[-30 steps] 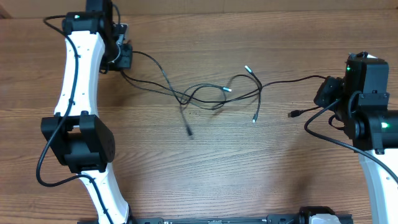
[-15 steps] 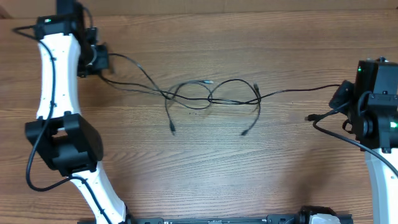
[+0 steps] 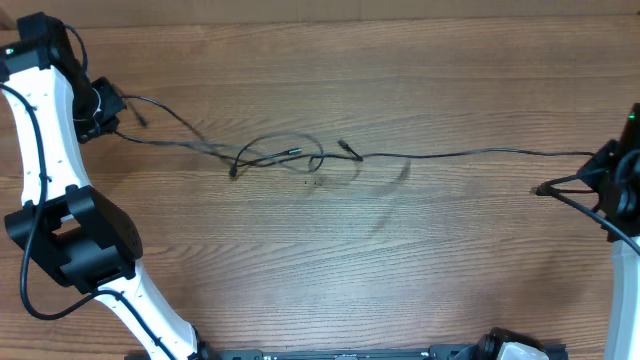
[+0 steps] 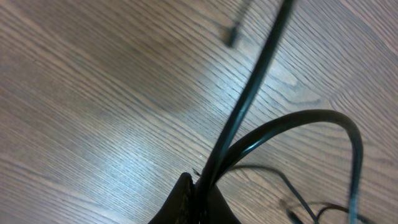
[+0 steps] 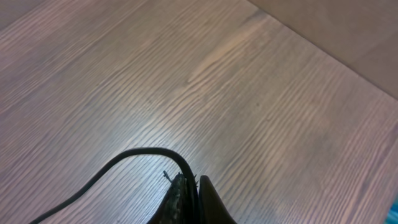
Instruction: Untangle cables
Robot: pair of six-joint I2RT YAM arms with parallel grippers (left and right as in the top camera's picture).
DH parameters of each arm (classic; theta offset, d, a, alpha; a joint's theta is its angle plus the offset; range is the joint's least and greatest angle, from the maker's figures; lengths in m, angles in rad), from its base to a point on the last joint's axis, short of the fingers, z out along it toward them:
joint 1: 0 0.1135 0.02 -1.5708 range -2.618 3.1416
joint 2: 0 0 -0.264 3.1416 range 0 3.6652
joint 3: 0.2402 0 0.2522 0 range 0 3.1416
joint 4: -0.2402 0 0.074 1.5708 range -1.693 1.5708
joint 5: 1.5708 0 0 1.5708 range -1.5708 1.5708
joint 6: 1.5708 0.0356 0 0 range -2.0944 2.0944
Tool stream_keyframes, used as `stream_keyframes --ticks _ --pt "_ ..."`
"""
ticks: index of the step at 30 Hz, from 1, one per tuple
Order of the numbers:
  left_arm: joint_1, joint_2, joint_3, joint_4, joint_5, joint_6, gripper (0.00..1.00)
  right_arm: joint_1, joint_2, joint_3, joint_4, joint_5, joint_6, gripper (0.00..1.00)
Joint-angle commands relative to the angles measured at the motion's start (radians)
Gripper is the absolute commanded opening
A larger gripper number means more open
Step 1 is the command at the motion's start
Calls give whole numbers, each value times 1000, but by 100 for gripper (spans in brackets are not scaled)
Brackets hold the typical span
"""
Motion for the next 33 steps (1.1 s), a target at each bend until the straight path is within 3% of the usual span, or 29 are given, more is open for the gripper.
stream_keyframes --ticks 1,10,20,33 --pt "10 10 -3 8 -35 -68 4 -38 0 20 5 3 23 4" --pt "30 10 -3 30 -70 -89 5 -107 18 20 -2 8 31 4" --pt "43 10 -3 30 -97 -70 4 -312 21 20 62 53 53 4" --pt "50 10 -3 34 -279 -71 5 -557 72 20 190 -48 48 4"
